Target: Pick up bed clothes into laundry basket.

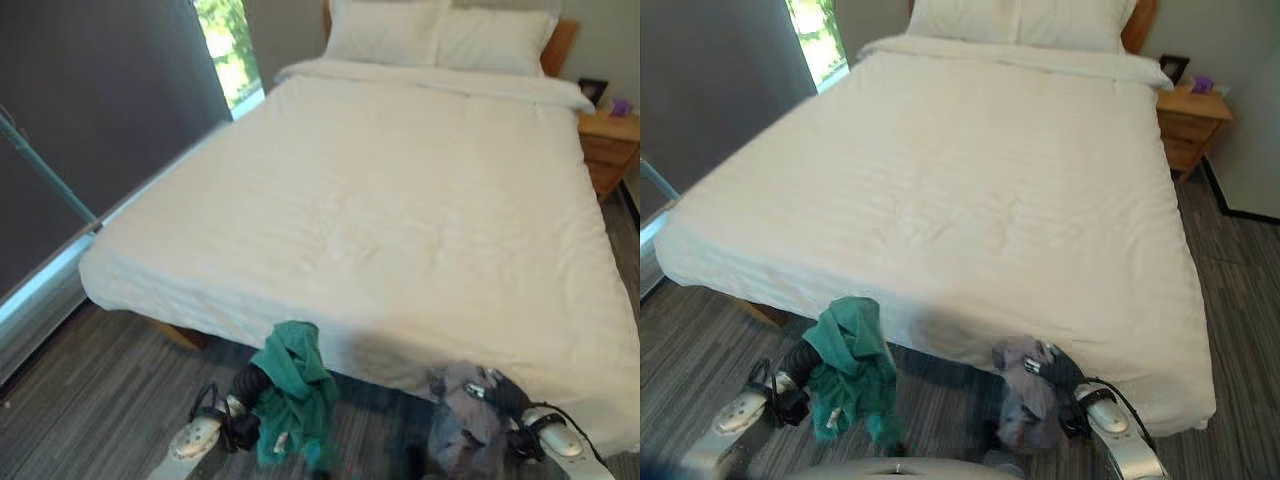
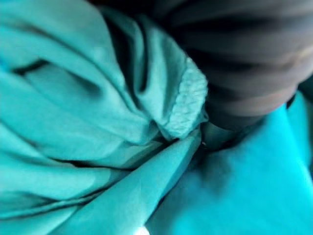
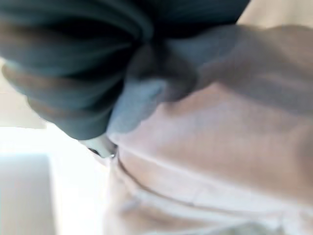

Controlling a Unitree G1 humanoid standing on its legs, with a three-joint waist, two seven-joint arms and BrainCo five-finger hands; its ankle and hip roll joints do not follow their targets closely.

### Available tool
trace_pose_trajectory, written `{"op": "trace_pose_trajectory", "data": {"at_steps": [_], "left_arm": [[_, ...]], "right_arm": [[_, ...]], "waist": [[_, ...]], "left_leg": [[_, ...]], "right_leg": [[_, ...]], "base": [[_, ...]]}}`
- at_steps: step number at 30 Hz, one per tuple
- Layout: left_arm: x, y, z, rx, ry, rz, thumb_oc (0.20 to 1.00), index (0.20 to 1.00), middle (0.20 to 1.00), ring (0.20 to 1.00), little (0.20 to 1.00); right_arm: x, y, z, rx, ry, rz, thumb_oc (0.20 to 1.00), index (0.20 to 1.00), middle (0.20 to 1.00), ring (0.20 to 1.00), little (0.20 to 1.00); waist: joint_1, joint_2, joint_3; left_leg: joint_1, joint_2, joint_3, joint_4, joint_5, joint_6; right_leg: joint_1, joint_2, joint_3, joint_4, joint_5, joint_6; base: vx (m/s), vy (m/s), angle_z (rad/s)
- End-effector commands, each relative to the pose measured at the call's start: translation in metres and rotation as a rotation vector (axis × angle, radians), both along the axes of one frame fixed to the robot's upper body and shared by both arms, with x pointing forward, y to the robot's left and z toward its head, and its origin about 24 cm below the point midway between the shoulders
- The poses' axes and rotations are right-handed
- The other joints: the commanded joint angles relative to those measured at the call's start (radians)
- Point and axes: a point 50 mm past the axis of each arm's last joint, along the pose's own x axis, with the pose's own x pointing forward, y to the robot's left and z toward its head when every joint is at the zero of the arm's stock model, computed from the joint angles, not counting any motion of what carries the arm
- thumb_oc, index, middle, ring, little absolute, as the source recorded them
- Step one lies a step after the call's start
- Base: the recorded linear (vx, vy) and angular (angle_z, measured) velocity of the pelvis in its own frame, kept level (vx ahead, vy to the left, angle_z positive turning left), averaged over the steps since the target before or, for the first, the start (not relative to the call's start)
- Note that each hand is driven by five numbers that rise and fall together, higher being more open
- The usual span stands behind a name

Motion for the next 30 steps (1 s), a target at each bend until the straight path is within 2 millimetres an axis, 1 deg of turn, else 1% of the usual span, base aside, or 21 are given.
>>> {"op": "trace_pose_trajectory", "data": {"at_steps": [1,3,6,7,8,12,18,21,22,30], "left_arm": [[0.014,-0.011,0.014,-0.110,-0.104,0.083,0.200,0.200,0.200,0.200,0.200],[0.014,-0.010,0.015,-0.099,-0.119,0.103,0.200,0.200,0.200,0.200,0.200],[0.016,-0.011,0.014,-0.087,-0.124,0.121,0.200,0.200,0.200,0.200,0.200],[0.021,-0.010,0.019,-0.042,-0.165,0.131,0.200,0.200,0.200,0.200,0.200],[0.023,-0.010,0.021,-0.036,-0.179,0.131,0.200,0.200,0.200,0.200,0.200],[0.027,-0.008,0.022,-0.009,-0.194,0.153,0.200,0.200,0.200,0.200,0.200],[0.034,-0.010,0.025,0.012,-0.220,0.153,0.200,0.200,0.200,0.200,0.200],[0.041,-0.013,0.029,0.016,-0.242,0.146,0.200,0.200,0.200,0.200,0.200],[0.043,-0.015,0.030,0.016,-0.250,0.146,0.200,0.200,0.200,0.200,0.200],[0.044,-0.014,0.031,0.027,-0.260,0.151,0.200,0.200,0.200,0.200,0.200]], "right_arm": [[0.021,0.004,0.046,0.219,-0.249,-0.077,0.200,0.200,0.200,0.200,0.200],[0.021,0.010,0.053,0.268,-0.280,-0.083,0.200,0.200,0.200,0.200,0.200],[0.018,0.013,0.052,0.303,-0.271,-0.099,0.200,0.200,0.200,0.200,0.200],[0.011,0.013,0.045,0.304,-0.234,-0.112,0.200,0.200,0.200,0.200,0.200],[0.009,0.014,0.041,0.327,-0.221,-0.136,0.200,0.200,0.200,0.200,0.200],[0.005,0.016,0.036,0.370,-0.199,-0.173,0.200,0.200,0.200,0.200,0.200],[0.013,0.012,0.039,0.349,-0.231,-0.211,0.200,0.200,0.200,0.200,0.200],[0.019,0.012,0.043,0.325,-0.264,-0.215,0.200,0.200,0.200,0.200,0.200],[0.023,0.013,0.048,0.319,-0.286,-0.209,0.200,0.200,0.200,0.200,0.200],[0.028,0.017,0.049,0.288,-0.292,-0.179,0.200,0.200,0.200,0.200,0.200]], "waist": [[0.010,-0.001,-0.025],[0.011,-0.003,-0.031],[0.012,-0.005,-0.032],[0.014,-0.009,-0.031],[0.013,-0.009,-0.031],[0.009,-0.011,-0.031],[0.004,-0.008,-0.030],[0.000,-0.005,-0.029],[-0.001,-0.004,-0.029],[0.006,-0.001,-0.024]], "left_leg": [[0.020,-0.074,-0.036,0.012,-0.005,0.066],[0.025,-0.075,-0.033,0.012,-0.009,0.069],[0.030,-0.075,-0.031,0.012,-0.012,0.071],[0.035,-0.076,-0.039,0.012,-0.015,0.073],[0.036,-0.076,-0.041,0.012,-0.016,0.074],[0.044,-0.076,-0.045,0.012,-0.020,0.075],[0.051,-0.076,-0.058,0.012,-0.021,0.075],[0.051,-0.077,-0.073,0.012,-0.019,0.076],[0.051,-0.078,-0.079,0.012,-0.019,0.077],[0.060,-0.078,-0.085,0.012,-0.024,0.078]], "right_leg": [[0.014,-0.012,-0.074,0.056,-0.011,0.072],[0.021,-0.014,-0.074,0.054,-0.014,0.070],[0.028,-0.013,-0.073,0.055,-0.018,0.068],[0.037,-0.012,-0.075,0.053,-0.022,0.062],[0.041,-0.011,-0.076,0.053,-0.024,0.060],[0.049,-0.010,-0.075,0.053,-0.029,0.057],[0.061,-0.011,-0.067,0.054,-0.036,0.051],[0.064,-0.013,-0.055,0.055,-0.038,0.048],[0.064,-0.014,-0.050,0.056,-0.039,0.046],[0.078,-0.012,-0.051,0.048,-0.040,0.040]], "base": [[0.00,0.000,0.00],[0.00,0.000,0.00],[-0.01,-0.001,-0.04],[0.00,0.000,0.00],[0.00,0.000,0.00],[0.00,0.000,0.00],[0.00,0.000,0.01],[0.01,-0.001,0.08],[0.01,0.002,0.15],[0.00,-0.002,0.03]]}}
